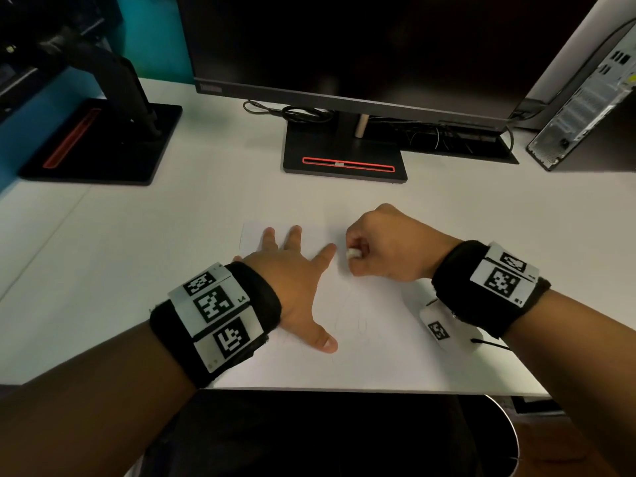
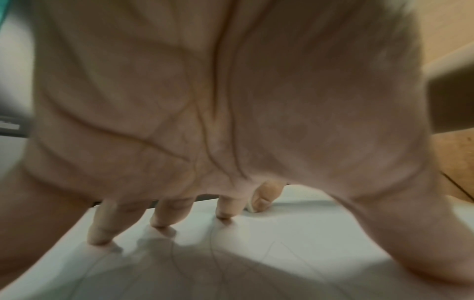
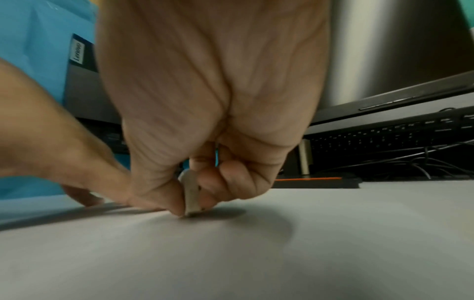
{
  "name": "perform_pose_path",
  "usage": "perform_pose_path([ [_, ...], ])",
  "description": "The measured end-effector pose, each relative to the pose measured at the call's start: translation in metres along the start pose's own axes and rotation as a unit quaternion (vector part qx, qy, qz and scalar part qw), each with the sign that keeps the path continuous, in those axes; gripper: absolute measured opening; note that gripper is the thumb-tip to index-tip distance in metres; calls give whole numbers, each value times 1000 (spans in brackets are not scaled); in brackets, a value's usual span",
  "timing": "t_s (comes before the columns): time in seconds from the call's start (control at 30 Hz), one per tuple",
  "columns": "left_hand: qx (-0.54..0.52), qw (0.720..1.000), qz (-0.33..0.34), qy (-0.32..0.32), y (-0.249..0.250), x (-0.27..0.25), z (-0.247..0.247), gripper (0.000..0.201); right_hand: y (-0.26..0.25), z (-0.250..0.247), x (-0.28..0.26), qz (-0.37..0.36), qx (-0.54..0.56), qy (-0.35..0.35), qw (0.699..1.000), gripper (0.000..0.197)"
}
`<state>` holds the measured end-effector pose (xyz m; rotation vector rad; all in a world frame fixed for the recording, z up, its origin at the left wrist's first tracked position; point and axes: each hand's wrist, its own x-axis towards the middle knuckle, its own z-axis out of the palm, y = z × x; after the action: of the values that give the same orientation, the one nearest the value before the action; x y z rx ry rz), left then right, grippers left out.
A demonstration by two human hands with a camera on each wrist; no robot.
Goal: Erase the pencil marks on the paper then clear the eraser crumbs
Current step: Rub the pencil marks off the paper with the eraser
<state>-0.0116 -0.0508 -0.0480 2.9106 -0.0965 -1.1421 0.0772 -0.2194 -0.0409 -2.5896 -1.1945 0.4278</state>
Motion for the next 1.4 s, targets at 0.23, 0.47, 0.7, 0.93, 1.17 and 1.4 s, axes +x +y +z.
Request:
perform_pose_path([
  [0.23,14,1000,-7,4,1,-1,-1,141,4,-3,2,9,-5,-9,1000,22],
  [0.47,24,1000,-14,3,2,0,0,142,1,0,-1,-6,6,-23,1000,19],
  [0.7,25,1000,-13,2,2,0,-1,142,-7,3,-9,-31,12,-61,998,15],
  [0.93,19,1000,-15,-10,2,1,-1,146,-12,7,-8,-48,4,-36,998,17],
  [1.17,19,1000,-16,-10,3,-1,-1,145,-5,1,-4,-16,-22,-3,1000,23],
  [1.4,16,1000,-17,-13,4,-3,-2,147,2,0,-16,-11,-23,-14,1000,20],
])
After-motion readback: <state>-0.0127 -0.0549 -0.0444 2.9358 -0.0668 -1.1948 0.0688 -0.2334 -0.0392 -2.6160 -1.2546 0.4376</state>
